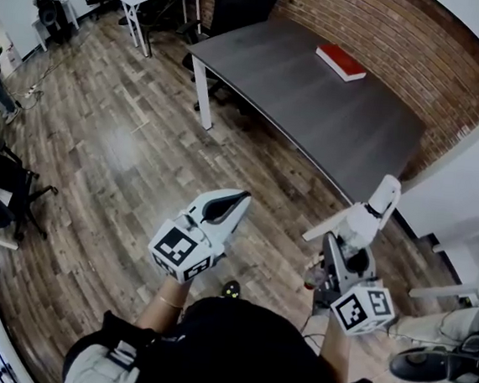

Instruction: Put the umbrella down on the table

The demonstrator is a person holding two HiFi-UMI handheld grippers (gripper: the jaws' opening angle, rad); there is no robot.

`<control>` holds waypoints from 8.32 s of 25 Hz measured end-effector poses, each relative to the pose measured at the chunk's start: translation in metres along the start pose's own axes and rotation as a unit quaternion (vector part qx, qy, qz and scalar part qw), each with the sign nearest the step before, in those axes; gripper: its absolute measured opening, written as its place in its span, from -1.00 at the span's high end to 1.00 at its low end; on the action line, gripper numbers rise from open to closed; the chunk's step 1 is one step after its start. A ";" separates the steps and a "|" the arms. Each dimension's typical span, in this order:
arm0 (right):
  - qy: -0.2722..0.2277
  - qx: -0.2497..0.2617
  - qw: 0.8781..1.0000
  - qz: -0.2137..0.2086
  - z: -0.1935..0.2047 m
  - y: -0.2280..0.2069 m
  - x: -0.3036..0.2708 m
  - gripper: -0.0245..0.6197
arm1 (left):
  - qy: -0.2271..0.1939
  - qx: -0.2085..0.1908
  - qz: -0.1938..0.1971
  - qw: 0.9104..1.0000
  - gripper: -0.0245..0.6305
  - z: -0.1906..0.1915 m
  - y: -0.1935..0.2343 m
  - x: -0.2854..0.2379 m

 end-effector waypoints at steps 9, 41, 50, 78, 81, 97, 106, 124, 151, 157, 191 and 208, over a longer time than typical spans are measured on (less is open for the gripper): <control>0.007 -0.010 1.000 0.016 0.008 -0.014 -0.015 0.03 | 0.008 -0.002 0.017 1.000 0.92 0.005 0.015 -0.026; 0.036 -0.036 0.996 -0.071 -0.052 -0.165 -0.263 0.03 | 0.037 -0.029 -0.071 0.996 0.92 -0.005 0.164 -0.232; 0.036 -0.045 0.995 -0.085 -0.074 -0.208 -0.309 0.03 | 0.044 -0.045 -0.082 0.995 0.92 -0.016 0.185 -0.288; 0.067 -0.058 0.994 -0.069 -0.079 -0.297 -0.388 0.03 | 0.060 -0.036 -0.064 0.995 0.92 0.000 0.225 -0.402; 0.073 -0.056 0.994 -0.054 -0.075 -0.301 -0.398 0.03 | 0.062 -0.026 -0.057 0.996 0.92 0.005 0.237 -0.407; 0.083 -0.078 0.992 0.054 -0.072 -0.319 -0.472 0.03 | 0.065 0.001 0.024 0.998 0.92 0.000 0.332 -0.470; 0.094 -0.082 0.987 0.098 -0.064 -0.332 -0.491 0.03 | 0.066 0.010 0.064 0.996 0.92 0.003 0.357 -0.498; 0.142 -0.092 0.970 0.174 -0.034 -0.358 -0.509 0.03 | 0.072 0.023 0.111 0.991 0.92 0.020 0.383 -0.530; 0.197 -0.100 0.941 0.257 0.004 -0.393 -0.546 0.03 | 0.081 0.027 0.176 0.981 0.92 0.030 0.428 -0.592; 0.210 -0.105 0.935 0.265 0.014 -0.401 -0.551 0.03 | 0.085 0.036 0.178 0.980 0.92 0.038 0.437 -0.604; 0.302 -0.093 0.909 0.272 0.065 -0.435 -0.573 0.02 | 0.105 0.057 0.186 0.975 0.92 0.066 0.444 -0.633; 0.328 -0.112 0.895 0.282 0.080 -0.446 -0.579 0.00 | 0.111 0.059 0.201 0.972 0.92 0.070 0.442 -0.638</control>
Point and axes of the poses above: the fingertips, and each gripper's own axes: x backward along the fingers, y to its left, z out of its underside, the point moved 1 cm from there along x, backward along the fingers, and after that the axes turned 1 degree about x, right-handed, at the moved point
